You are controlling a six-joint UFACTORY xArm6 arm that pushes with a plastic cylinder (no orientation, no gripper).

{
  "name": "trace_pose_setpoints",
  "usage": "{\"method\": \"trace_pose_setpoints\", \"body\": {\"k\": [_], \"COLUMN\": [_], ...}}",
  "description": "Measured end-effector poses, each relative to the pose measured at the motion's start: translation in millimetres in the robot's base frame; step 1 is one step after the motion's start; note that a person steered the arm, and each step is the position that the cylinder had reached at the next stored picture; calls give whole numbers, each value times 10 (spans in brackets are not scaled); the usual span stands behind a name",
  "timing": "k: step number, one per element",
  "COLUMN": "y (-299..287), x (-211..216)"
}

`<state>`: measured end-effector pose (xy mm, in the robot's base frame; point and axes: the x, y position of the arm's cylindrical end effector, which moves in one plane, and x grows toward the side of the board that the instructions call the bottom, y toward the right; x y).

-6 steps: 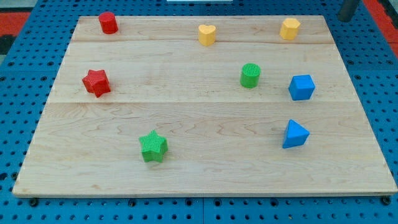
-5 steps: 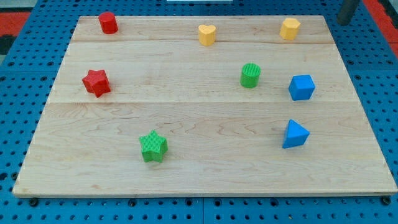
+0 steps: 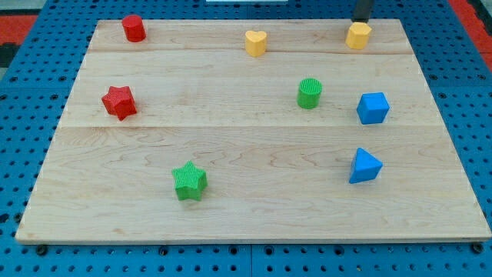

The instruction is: Push the yellow hexagon towards bottom

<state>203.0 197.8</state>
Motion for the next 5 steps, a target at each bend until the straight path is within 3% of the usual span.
{"method": "trace_pose_setpoints", "body": {"k": [2, 3, 4, 5], "y": [-78, -15, 313, 261], "x": [836, 451, 702, 713]}}
